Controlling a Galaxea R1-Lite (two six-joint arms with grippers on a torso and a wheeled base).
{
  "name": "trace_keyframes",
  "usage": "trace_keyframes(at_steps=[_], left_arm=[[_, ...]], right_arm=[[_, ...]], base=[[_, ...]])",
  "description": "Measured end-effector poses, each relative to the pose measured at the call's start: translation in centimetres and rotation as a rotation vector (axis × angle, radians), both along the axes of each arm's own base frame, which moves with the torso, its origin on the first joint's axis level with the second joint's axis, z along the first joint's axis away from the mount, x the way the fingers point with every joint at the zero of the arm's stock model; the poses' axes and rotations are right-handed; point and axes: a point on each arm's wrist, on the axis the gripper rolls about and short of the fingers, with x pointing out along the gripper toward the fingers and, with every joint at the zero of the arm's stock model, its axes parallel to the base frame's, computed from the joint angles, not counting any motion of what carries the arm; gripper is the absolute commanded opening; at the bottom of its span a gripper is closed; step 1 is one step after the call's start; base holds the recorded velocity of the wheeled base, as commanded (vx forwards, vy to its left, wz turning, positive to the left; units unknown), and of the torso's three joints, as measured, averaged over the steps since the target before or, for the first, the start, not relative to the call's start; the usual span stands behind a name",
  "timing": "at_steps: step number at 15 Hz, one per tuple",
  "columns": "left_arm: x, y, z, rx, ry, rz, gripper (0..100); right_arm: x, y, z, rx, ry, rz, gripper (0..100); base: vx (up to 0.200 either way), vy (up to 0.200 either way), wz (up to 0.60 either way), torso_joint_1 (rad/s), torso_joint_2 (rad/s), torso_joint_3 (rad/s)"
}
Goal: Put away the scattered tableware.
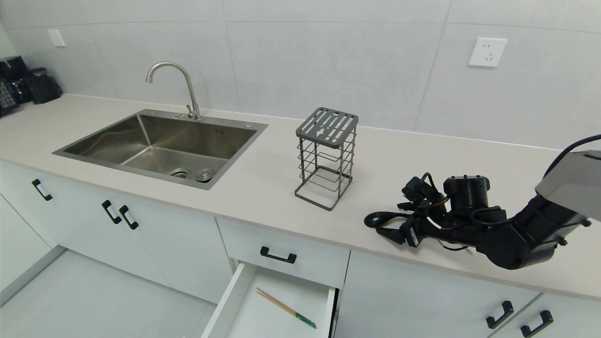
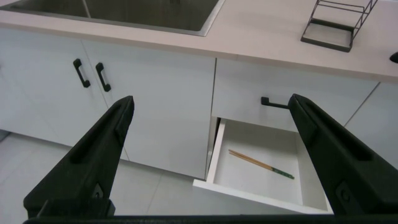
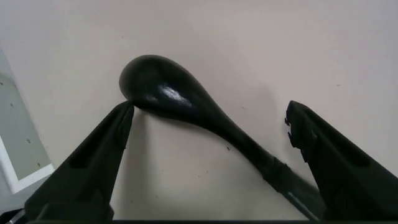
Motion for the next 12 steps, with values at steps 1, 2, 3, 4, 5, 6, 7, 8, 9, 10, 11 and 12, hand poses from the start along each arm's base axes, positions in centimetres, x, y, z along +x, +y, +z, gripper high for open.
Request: trace_keyframes(at_steps=[1, 2, 3, 4, 5, 6, 7, 8, 9, 10, 11, 12], left_arm=[[0.0, 0.0, 0.0, 0.000, 0.000, 0.000, 100], [0.0, 0.0, 0.0, 0.000, 0.000, 0.000, 100], [0.0, 0.0, 0.0, 0.000, 0.000, 0.000, 100], [0.0, 0.0, 0.0, 0.000, 0.000, 0.000, 100], [0.0, 0.0, 0.0, 0.000, 0.000, 0.000, 100], [0.0, 0.0, 0.0, 0.000, 0.000, 0.000, 100], [0.0, 0.0, 0.0, 0.000, 0.000, 0.000, 100], [0.0, 0.0, 0.0, 0.000, 0.000, 0.000, 100], [0.0, 0.0, 0.0, 0.000, 0.000, 0.000, 100], [0.0, 0.0, 0.0, 0.000, 0.000, 0.000, 100], [0.0, 0.0, 0.0, 0.000, 0.000, 0.000, 100], [0.0, 0.0, 0.0, 0.000, 0.000, 0.000, 100]], right_arm=[[-0.1, 0.1, -0.2, 0.000, 0.008, 0.001, 100], [-0.3, 0.0, -0.4, -0.001, 0.016, -0.003, 100], [-0.4, -0.2, -0.5, -0.002, 0.023, -0.006, 100], [-0.5, -0.3, -0.6, -0.003, 0.026, -0.009, 100], [-0.7, -0.4, -0.5, -0.005, 0.028, -0.013, 0], [-0.8, -0.4, -0.5, -0.006, 0.032, -0.012, 0], [-1.0, -0.4, -0.6, -0.007, 0.037, -0.011, 0], [-1.2, -0.3, -0.7, -0.004, 0.049, -0.012, 0], [-1.3, -0.3, -0.7, -0.002, 0.055, -0.017, 0], [-1.4, -0.3, -0.7, -0.003, 0.056, -0.018, 0], [-1.4, -0.3, -0.7, -0.002, 0.055, -0.018, 0], [-1.4, -0.3, -0.7, -0.004, 0.054, -0.019, 0]], base=[[0.000, 0.000, 0.00, 0.000, 0.00, 0.000], [0.000, 0.000, 0.00, 0.000, 0.00, 0.000], [0.000, 0.000, 0.00, 0.000, 0.00, 0.000], [0.000, 0.000, 0.00, 0.000, 0.00, 0.000], [0.000, 0.000, 0.00, 0.000, 0.00, 0.000], [0.000, 0.000, 0.00, 0.000, 0.00, 0.000], [0.000, 0.000, 0.00, 0.000, 0.00, 0.000], [0.000, 0.000, 0.00, 0.000, 0.00, 0.000], [0.000, 0.000, 0.00, 0.000, 0.00, 0.000], [0.000, 0.000, 0.00, 0.000, 0.00, 0.000], [0.000, 0.000, 0.00, 0.000, 0.00, 0.000], [0.000, 0.000, 0.00, 0.000, 0.00, 0.000]])
